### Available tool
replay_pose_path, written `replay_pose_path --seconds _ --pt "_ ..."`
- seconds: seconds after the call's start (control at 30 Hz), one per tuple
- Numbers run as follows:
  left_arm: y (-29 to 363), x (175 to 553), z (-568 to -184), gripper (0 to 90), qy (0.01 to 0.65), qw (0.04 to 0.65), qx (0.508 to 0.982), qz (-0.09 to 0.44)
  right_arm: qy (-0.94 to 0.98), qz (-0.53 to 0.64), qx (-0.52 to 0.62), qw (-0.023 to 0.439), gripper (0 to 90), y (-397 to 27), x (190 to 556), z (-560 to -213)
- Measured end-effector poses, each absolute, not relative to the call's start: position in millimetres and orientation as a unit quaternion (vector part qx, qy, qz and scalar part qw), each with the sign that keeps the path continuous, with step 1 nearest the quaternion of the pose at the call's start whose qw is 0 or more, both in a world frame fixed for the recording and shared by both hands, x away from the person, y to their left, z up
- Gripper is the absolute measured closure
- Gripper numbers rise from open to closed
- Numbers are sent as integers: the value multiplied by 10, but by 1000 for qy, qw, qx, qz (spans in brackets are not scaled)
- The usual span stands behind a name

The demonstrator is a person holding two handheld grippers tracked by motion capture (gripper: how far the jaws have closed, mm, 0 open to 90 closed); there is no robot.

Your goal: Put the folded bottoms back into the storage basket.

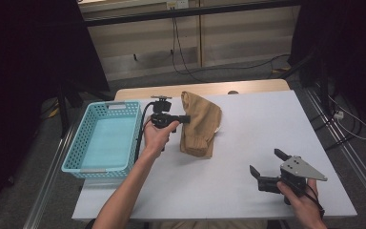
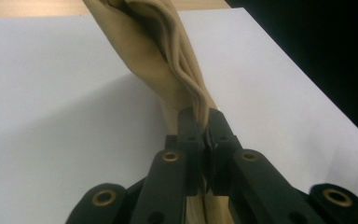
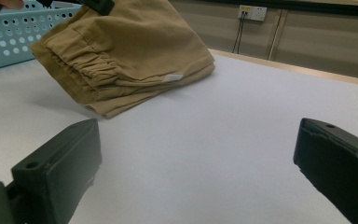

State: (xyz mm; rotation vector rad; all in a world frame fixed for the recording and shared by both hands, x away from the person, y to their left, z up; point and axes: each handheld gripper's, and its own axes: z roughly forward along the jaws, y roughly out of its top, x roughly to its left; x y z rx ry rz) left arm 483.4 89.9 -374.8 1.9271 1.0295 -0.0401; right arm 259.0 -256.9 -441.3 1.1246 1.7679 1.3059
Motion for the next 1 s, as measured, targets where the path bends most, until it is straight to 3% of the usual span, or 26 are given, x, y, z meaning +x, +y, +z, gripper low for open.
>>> replay_pose_path --seconds 1.0 --pt "1056 4738 -3367 871 386 484 786 13 676 500 429 331 9 -2573 2581 -4409"
